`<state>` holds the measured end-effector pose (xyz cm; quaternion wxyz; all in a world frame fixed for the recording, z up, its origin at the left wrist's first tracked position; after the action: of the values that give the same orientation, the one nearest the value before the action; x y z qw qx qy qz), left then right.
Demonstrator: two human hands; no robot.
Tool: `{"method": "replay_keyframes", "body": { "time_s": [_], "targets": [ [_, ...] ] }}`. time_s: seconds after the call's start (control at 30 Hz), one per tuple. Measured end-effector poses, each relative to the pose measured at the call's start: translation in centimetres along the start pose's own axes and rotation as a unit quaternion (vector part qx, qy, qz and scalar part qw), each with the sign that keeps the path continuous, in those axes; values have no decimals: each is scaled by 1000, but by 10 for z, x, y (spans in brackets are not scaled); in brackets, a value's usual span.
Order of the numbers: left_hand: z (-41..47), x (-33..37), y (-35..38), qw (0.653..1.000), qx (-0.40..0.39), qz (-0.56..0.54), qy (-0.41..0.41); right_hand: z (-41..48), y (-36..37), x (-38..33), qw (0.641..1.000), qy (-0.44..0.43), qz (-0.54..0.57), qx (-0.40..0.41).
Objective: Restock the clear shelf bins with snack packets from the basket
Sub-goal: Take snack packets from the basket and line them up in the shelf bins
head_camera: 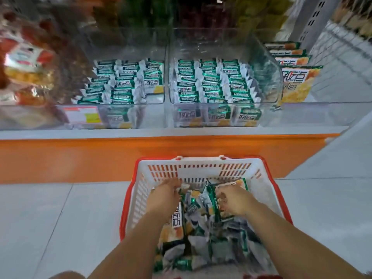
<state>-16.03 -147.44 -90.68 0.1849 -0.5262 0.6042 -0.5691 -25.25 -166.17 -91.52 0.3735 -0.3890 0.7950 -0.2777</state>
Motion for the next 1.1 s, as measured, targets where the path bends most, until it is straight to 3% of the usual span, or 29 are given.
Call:
{"method": "replay_keyframes", "body": {
  "time_s": [0.13, 0.23, 0.33, 0.43, 0.53, 0.67, 0.77, 0.9, 1.1],
  "targets": [
    [9, -22, 44, 989, -141, 32, -19, 5, 39, 2, 994, 12, -13, -110],
    [7, -29, 81, 958, -260, 120, -9, 11, 56, 0, 980, 18, 24, -195],
    [5, -28, 96, 947, -291, 137, -24, 15, 77, -12, 962, 14, 45, -268],
    [9, -26, 96, 945, -299, 128, -25, 16, 98, -24, 962, -14, -4, -273],
    [8, -26, 91, 944, -313, 103, -17, 12, 97, -33, 965, -41, -59, -251],
    [2, -15, 68, 950, -305, 62, 0, 4, 60, -37, 984, -3, -19, -179],
    [1, 2, 34, 953, -292, -70, -34, -6, 9, -51, 992, -27, -15, -120],
    [3, 26, -19, 921, -247, -286, -97, -31, -61, -78, 993, -97, -60, -16],
    [-15, 48, -97, 858, -236, -452, -60, -97, -125, -113, 970, -207, 8, 127]
  ]
}}
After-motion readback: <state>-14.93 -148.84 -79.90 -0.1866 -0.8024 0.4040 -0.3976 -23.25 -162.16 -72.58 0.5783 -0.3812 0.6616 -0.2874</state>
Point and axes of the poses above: each hand's wrist, its own z-axis towards the middle knuckle, its own y-axis out of the palm, x = y × z, the point moved 3 cm from there along z, towards the middle knuckle, and after that the axes turned 6 degrees about z, right-handed, at the moved point
